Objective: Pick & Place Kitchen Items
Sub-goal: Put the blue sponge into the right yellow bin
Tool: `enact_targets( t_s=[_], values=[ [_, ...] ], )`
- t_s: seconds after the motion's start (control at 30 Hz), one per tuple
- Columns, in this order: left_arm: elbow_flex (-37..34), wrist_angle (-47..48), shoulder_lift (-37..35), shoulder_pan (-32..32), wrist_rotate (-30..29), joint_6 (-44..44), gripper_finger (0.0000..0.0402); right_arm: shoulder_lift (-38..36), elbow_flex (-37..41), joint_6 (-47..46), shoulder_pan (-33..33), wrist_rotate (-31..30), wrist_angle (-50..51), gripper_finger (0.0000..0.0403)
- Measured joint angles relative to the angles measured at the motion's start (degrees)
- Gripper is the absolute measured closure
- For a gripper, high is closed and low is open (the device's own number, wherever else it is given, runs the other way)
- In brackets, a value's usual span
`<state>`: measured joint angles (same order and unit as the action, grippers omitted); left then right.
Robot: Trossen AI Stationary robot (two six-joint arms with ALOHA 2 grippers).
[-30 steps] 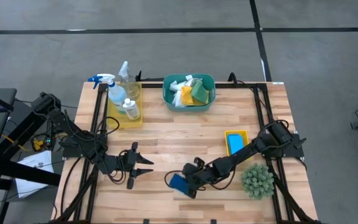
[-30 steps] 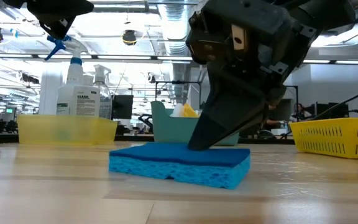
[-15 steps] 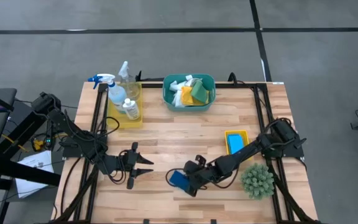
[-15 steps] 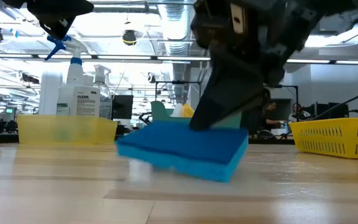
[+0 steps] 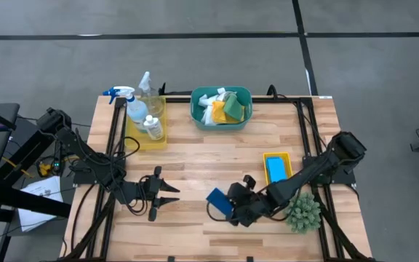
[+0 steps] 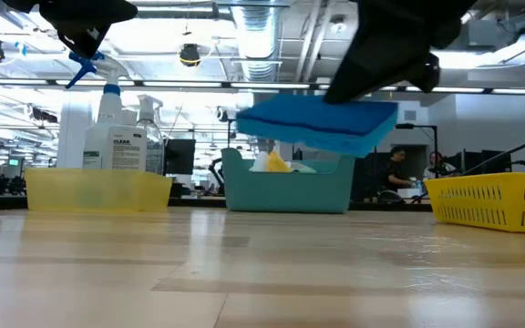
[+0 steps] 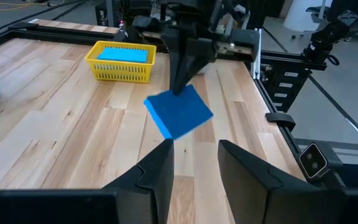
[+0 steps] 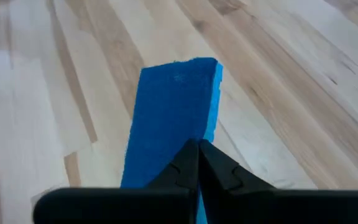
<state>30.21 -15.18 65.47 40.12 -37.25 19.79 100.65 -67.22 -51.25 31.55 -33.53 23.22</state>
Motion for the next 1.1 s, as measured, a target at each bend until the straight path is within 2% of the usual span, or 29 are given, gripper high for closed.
enact_targets(
  t_s=[0.27,0.5,0.87,0.97,1.1],
  values=[
    [0.00,0.38,1.09,-0.01,-0.01,-0.09,0.0279,-2.16,0.02,-1.76,-0.43,-2.70,5.88,0.0403],
    [0.00,0.05,2.58,-1.39,0.03,0.00,0.0279,-3.72,0.00,4.55,-5.78,-5.28,4.35,0.0403],
    [-0.01,0.70,2.56,-1.84,0.01,0.15,0.0279,-3.70,0.00,19.83,-17.62,1.99,-7.19,0.0403],
    [0.00,2.04,2.56,-1.84,0.00,0.17,0.0279,-3.68,0.31,21.28,-20.36,5.20,-10.16,0.0403],
    [0.01,6.83,2.56,-1.41,-0.05,0.11,0.0279,-4.96,4.58,21.32,-23.55,9.57,-14.95,0.0403]
  ],
)
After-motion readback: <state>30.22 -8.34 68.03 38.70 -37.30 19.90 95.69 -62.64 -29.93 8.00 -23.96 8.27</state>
